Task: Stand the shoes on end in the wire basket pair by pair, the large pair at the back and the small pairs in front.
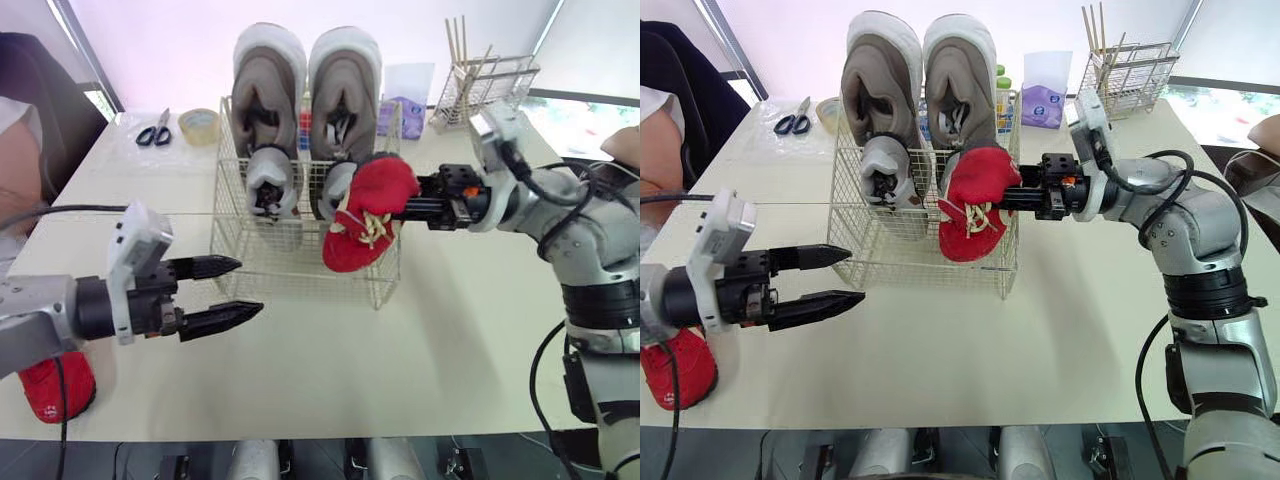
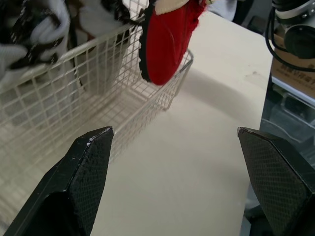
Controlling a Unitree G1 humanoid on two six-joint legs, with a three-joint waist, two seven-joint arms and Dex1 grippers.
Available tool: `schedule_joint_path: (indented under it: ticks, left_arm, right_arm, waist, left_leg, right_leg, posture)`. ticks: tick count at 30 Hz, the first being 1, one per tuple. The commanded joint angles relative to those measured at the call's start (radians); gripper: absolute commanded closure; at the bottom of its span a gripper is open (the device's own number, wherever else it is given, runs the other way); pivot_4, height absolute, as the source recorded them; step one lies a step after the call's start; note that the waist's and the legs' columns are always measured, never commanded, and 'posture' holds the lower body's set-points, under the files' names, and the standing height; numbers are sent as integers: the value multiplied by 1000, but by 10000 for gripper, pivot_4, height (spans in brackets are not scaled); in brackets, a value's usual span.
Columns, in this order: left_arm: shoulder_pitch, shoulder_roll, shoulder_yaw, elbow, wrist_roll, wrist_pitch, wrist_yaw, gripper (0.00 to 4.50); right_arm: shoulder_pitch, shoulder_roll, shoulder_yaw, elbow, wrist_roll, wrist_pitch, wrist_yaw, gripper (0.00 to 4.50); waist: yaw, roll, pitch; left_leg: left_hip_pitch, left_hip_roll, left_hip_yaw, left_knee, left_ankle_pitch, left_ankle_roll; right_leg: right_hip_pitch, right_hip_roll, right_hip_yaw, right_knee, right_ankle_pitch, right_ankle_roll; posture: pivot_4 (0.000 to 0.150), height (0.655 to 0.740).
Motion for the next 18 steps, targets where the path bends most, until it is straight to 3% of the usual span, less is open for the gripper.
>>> schedule_joint_path:
  ticks: [1, 12, 15, 18]
  left_arm:
    - [11, 4, 47, -1, 9, -3, -16, 3647]
    - [-11, -2, 3, 13, 39, -10, -5, 3647]
    - [-22, -4, -11, 21, 47, -11, -5, 3257]
    - [-21, -3, -11, 32, 59, -10, -16, 3257]
  right_arm:
    - [-17, 11, -4, 1, -43, -46, 49, 32285]
    - [46, 51, 28, 23, -127, -47, 104, 32285]
    - [68, 60, 20, 30, -143, -46, 98, 23365]
    - [78, 59, 2, 22, -154, -46, 83, 8976]
  waist:
    - [0, 0, 0]
    - [-1, 0, 0]
    - [-1, 0, 0]
    - [-1, 0, 0]
  left_leg:
    - [0, 0, 0, 0, 0, 0]
    - [0, 0, -1, 0, 0, 0]
    - [0, 0, -1, 0, 0, 0]
    - [0, 0, -1, 0, 0, 0]
  right_leg:
    - [0, 0, 0, 0, 0, 0]
    - [0, 0, -1, 0, 0, 0]
    - [0, 0, -1, 0, 0, 0]
    - [0, 0, -1, 0, 0, 0]
  posture:
    - [1500, 7357]
    - [1500, 7357]
    - [1500, 7357]
    - [1500, 7357]
